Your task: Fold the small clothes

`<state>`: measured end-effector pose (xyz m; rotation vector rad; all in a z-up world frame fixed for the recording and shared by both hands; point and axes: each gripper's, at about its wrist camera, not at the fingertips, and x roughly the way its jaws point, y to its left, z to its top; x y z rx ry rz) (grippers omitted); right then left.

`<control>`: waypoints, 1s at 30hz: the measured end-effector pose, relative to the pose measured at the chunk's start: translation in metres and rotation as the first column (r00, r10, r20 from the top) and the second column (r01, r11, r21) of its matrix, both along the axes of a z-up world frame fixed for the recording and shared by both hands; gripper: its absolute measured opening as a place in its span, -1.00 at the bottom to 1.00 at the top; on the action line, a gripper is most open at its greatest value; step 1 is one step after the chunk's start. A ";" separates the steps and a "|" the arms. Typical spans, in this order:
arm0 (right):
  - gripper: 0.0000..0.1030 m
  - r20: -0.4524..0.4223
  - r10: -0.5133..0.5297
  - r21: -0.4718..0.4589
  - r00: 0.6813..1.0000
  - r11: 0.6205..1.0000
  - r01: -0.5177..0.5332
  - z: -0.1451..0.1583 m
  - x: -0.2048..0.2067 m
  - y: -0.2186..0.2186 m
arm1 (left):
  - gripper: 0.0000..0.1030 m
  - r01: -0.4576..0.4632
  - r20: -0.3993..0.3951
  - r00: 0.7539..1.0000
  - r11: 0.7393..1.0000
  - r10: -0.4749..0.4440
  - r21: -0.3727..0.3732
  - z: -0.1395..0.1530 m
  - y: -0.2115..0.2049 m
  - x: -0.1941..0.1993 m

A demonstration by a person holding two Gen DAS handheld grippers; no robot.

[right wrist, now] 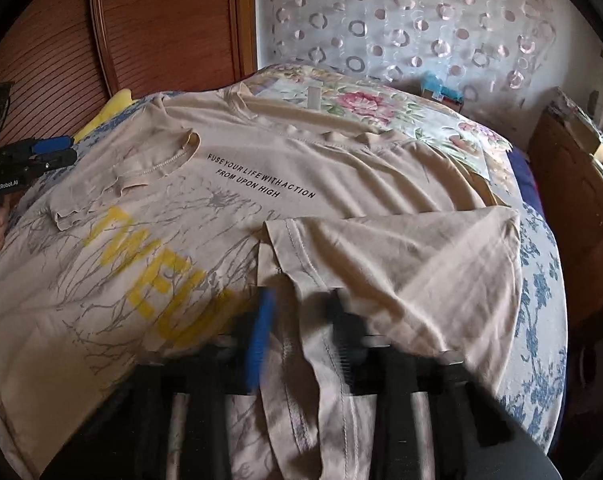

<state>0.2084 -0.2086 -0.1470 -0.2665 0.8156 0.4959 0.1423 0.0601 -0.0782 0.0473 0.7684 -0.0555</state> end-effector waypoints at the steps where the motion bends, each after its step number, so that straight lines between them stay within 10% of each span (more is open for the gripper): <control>1: -0.95 -0.001 0.009 0.005 1.000 1.000 -0.009 0.001 0.000 0.002 | 0.26 0.000 0.000 1.000 1.000 0.000 0.002 0.000 0.000 0.000; 9: -0.94 -0.015 0.069 0.080 0.997 0.994 -0.068 0.008 -0.001 0.007 | 0.26 0.001 -0.016 1.000 1.000 -0.001 0.003 0.001 0.005 0.017; 12: -0.31 -0.010 0.046 0.063 0.999 0.997 -0.046 0.009 0.003 -0.001 | 0.26 0.004 -0.023 1.000 1.000 -0.003 0.019 0.000 0.007 0.029; 16: -0.09 0.018 -0.002 0.049 1.000 0.999 0.001 0.008 0.014 -0.024 | 0.26 0.006 -0.035 0.999 1.000 -0.005 0.017 -0.001 0.014 0.047; 30: -0.07 -0.025 -0.242 0.082 0.970 0.966 0.243 -0.002 0.091 -0.100 | 0.19 -0.016 -0.077 0.997 1.000 0.016 0.005 -0.012 0.038 0.103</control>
